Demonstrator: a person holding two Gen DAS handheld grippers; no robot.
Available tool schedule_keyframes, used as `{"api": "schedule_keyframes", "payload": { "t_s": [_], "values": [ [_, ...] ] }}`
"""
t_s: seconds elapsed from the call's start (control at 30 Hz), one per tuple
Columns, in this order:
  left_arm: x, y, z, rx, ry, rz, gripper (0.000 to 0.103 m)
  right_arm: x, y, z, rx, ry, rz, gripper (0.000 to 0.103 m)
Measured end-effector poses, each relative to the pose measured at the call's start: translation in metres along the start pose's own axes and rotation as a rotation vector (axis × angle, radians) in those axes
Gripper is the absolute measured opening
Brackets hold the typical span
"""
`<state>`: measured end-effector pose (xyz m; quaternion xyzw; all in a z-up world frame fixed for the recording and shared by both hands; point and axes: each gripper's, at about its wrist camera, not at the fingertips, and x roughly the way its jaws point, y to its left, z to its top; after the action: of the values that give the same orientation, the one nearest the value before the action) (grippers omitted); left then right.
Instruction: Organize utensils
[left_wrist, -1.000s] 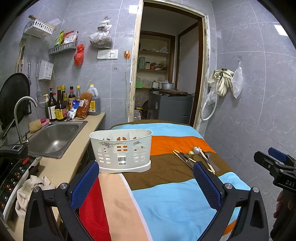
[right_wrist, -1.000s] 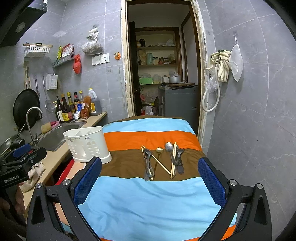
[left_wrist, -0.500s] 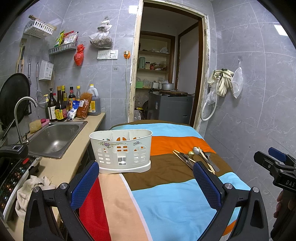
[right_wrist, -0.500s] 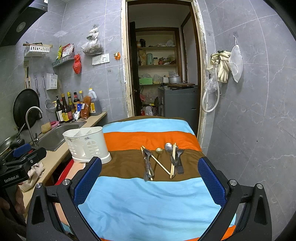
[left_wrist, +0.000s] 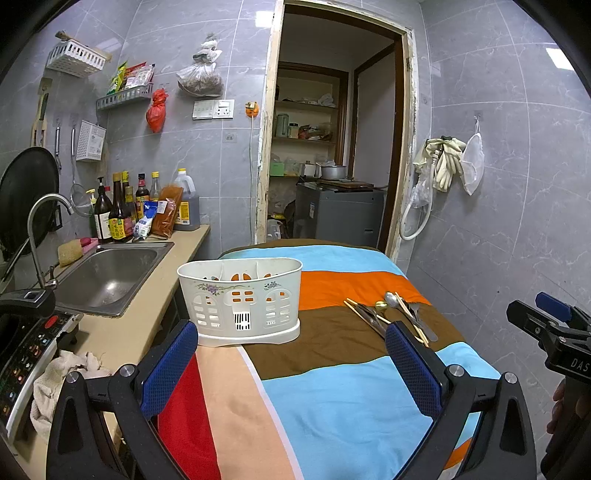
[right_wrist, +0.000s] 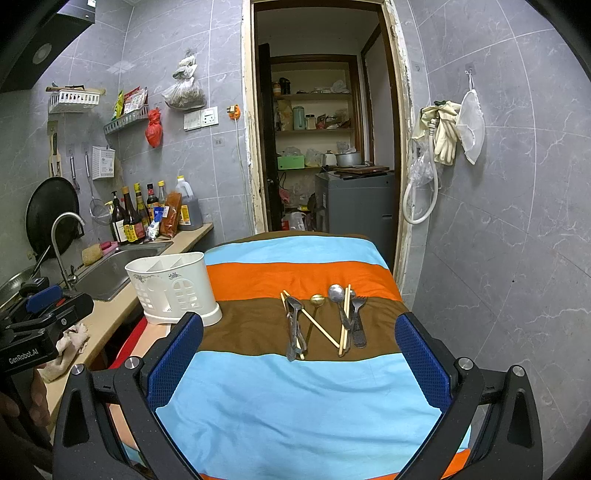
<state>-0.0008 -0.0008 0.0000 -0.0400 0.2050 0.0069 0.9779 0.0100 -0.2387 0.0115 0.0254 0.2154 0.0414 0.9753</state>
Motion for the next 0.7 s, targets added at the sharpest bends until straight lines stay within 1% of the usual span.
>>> {"api": "schedule_keyframes", "payload": {
  "t_s": [0.7],
  "values": [
    [-0.0002,-0.0004,-0.0003,0.001,0.000,0.000,0.102,0.0000,0.0005,-0.0002,0.000,0.000,-0.001,0.102]
  ]
}}
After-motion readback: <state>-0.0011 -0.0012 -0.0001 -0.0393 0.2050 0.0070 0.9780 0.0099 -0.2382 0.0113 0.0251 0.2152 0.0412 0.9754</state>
